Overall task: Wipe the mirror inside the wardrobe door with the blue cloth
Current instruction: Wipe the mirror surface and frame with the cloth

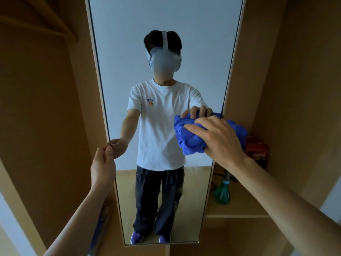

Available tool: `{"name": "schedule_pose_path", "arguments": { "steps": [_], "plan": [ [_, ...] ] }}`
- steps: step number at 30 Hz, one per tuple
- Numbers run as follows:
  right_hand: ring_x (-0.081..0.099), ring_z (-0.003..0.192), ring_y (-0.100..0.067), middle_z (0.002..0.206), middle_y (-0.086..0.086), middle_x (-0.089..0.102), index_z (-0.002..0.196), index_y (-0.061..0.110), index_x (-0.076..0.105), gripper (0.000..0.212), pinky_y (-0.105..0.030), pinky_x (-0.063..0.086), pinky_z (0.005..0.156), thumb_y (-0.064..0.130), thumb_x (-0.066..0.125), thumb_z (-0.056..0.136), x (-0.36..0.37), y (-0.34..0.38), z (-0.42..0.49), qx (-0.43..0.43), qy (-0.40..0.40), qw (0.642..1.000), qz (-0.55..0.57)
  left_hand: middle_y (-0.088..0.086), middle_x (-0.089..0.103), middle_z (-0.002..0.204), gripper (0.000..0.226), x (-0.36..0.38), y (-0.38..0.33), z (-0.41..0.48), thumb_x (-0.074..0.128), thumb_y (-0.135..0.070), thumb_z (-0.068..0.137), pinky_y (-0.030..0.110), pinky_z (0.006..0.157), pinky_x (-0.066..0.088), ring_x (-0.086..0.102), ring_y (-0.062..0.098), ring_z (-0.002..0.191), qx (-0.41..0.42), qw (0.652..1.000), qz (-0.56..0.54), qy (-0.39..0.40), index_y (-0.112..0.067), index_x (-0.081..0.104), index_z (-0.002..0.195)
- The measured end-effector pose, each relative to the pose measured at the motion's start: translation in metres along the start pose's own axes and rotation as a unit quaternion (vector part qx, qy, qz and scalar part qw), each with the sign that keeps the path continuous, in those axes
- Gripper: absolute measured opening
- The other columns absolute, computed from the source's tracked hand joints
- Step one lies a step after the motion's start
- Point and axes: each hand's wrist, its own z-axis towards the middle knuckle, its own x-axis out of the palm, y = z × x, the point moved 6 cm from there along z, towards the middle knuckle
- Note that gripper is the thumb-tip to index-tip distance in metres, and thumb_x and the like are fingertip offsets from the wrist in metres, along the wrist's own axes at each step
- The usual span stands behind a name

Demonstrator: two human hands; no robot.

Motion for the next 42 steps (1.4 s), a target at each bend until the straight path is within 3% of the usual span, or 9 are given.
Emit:
{"name": "schedule_pose_path", "arguments": {
  "steps": [3,10,15,18,21,24,31,36,42],
  "plan": [
    [0.058,0.091,-0.028,0.112,-0.001,0.065,0.126,0.023,0.065,0.075,-0.046,0.051,0.074,0.006,0.087,0.056,0.024,0.007,-0.033,0.014,0.045,0.999,0.019,-0.015,0.057,0.088,0.019,0.000,0.002,0.000,0.037,-0.036,0.109,0.024,0.059,0.038,0.054,0.003,0.079,-0.004,1.000,0.005,-0.004,-0.025,0.053,0.108],
    [0.063,0.095,-0.024,0.116,0.001,0.065,0.130,0.022,0.064,0.077,-0.039,0.055,0.074,0.013,0.089,0.058,0.057,0.015,-0.084,0.051,0.103,0.991,0.062,-0.015,0.056,0.087,0.020,0.000,0.004,-0.001,0.037,-0.037,0.109,0.024,0.059,0.038,0.053,0.003,0.077,-0.013,1.000,0.009,-0.005,-0.025,0.053,0.109],
    [0.061,0.101,-0.021,0.120,0.007,0.059,0.134,0.027,0.057,0.059,-0.038,0.056,0.064,0.016,0.074,0.079,0.040,-0.001,-0.076,0.166,0.043,0.980,0.097,-0.013,0.056,0.088,0.020,-0.002,0.003,-0.001,0.037,-0.038,0.109,0.024,0.059,0.038,0.053,0.003,0.079,-0.018,1.000,0.013,0.003,-0.025,0.053,0.111],
    [0.061,0.109,-0.019,0.120,0.006,0.059,0.134,0.026,0.056,0.060,-0.041,0.056,0.067,0.010,0.072,0.079,0.029,-0.013,-0.079,0.256,-0.020,0.956,0.141,-0.014,0.057,0.089,0.021,-0.003,0.002,-0.003,0.037,-0.038,0.109,0.025,0.059,0.039,0.054,0.004,0.079,-0.018,1.000,0.011,0.009,-0.025,0.053,0.111],
    [0.062,0.099,-0.024,0.118,-0.001,0.059,0.132,0.019,0.057,0.058,-0.041,0.054,0.063,0.006,0.072,0.078,0.025,-0.017,-0.085,0.319,-0.076,0.934,0.145,-0.012,0.059,0.089,0.022,-0.005,0.002,-0.005,0.037,-0.038,0.109,0.026,0.060,0.039,0.055,0.005,0.080,-0.016,1.000,0.008,0.014,-0.024,0.054,0.110],
    [0.063,0.092,-0.032,0.112,-0.013,0.059,0.128,0.004,0.058,0.052,-0.039,0.052,0.058,-0.001,0.071,0.078,0.026,-0.013,-0.093,0.340,-0.120,0.924,0.128,-0.009,0.060,0.089,0.024,-0.006,0.001,-0.006,0.037,-0.039,0.109,0.028,0.059,0.041,0.056,0.007,0.080,-0.016,1.000,0.005,0.017,-0.023,0.055,0.108],
    [0.057,0.106,-0.028,0.115,-0.017,0.056,0.131,-0.003,0.053,0.048,-0.039,0.053,0.079,0.009,0.058,0.084,0.037,-0.007,-0.089,0.379,-0.144,0.902,0.150,-0.005,0.065,0.092,0.025,-0.010,0.010,-0.001,0.040,-0.043,0.107,0.040,0.069,0.050,0.062,0.018,0.088,-0.013,0.999,-0.005,0.052,-0.028,0.058,0.100],
    [0.060,0.100,-0.031,0.108,-0.019,0.059,0.120,-0.007,0.057,0.038,-0.042,0.053,0.078,0.002,0.059,0.083,0.049,-0.002,-0.079,0.407,-0.135,0.893,0.139,-0.010,0.069,0.097,0.025,-0.013,0.013,0.001,0.040,-0.047,0.105,0.038,0.068,0.049,0.064,0.018,0.087,-0.016,0.996,-0.015,0.085,-0.048,0.059,0.090],
    [0.060,0.084,-0.029,0.091,-0.016,0.058,0.105,-0.005,0.060,0.027,-0.039,0.052,0.068,0.009,0.052,0.084,0.052,0.016,-0.065,0.407,-0.141,0.893,0.128,-0.014,0.068,0.128,0.026,-0.015,0.012,-0.002,0.039,-0.046,0.107,0.043,0.099,0.050,0.061,0.014,0.121,-0.007,0.989,-0.053,0.137,-0.049,0.064,0.110]
  ]
}}
